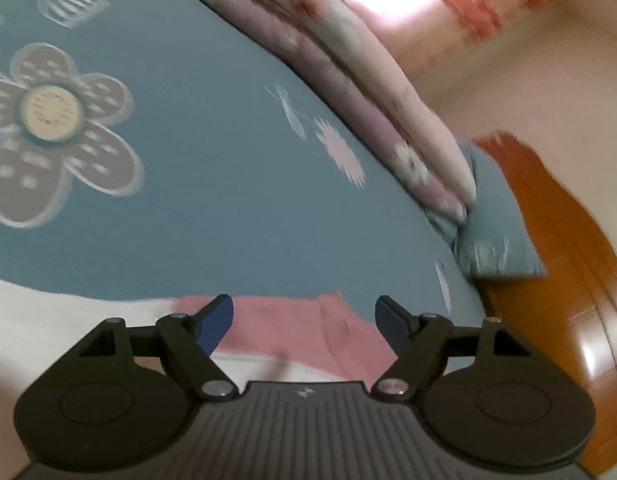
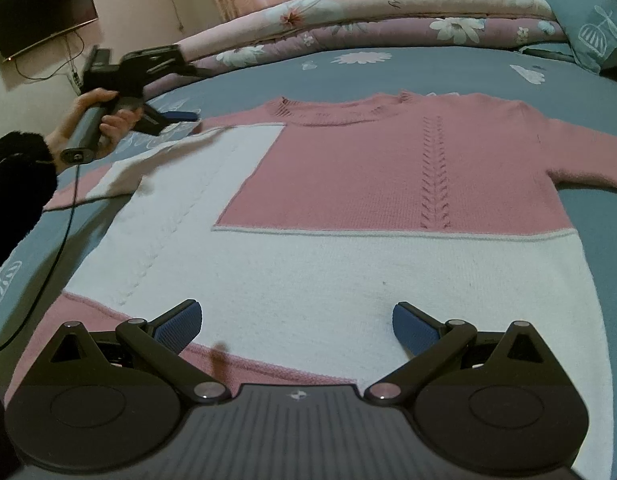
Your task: Fold clothes
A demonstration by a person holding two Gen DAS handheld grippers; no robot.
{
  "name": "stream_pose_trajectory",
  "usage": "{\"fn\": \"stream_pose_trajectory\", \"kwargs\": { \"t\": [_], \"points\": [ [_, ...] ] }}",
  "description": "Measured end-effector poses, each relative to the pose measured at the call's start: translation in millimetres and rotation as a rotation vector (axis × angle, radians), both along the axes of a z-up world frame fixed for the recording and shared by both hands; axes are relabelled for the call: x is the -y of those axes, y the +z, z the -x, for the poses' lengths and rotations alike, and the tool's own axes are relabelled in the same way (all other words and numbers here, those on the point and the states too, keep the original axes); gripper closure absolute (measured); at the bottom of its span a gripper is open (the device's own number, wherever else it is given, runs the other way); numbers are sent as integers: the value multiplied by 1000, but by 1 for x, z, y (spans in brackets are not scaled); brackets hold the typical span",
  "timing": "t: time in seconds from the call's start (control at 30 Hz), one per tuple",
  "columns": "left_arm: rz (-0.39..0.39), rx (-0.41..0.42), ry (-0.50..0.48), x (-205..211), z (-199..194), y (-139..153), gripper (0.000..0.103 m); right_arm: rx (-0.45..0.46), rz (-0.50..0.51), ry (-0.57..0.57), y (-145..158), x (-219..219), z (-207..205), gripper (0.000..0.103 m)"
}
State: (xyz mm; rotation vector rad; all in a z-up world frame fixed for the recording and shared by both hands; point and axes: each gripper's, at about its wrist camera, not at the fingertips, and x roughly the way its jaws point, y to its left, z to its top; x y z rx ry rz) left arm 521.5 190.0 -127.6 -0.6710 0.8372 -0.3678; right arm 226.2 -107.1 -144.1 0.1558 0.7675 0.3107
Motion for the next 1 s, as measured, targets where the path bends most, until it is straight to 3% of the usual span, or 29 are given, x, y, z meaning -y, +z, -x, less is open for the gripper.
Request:
{"fn": "stream_pose_trajectory", "kwargs": {
  "t": [0.1, 0.3, 0.47, 0.57, 0.67, 1.0],
  "points": [
    [-30, -23, 24, 4, -15, -15, 25, -4, 2, 3, 1, 1, -1, 0],
    [-79, 6, 102, 7, -7, 4, 26, -5, -25, -2, 1, 7, 0, 0],
    [-17, 38, -20, 18, 9, 12, 23, -1, -35, -5, -1, 9, 1, 0],
    [-113, 9, 3, 20, 8, 3, 23, -4, -34, -7, 0, 9, 2, 0],
    [-66, -22, 39, 2, 10, -4, 26, -7, -32, -9, 1, 10, 2, 0],
    [64, -40, -32, -41, 73, 17, 23, -6, -26, -12, 0, 9, 3, 0]
  ]
}}
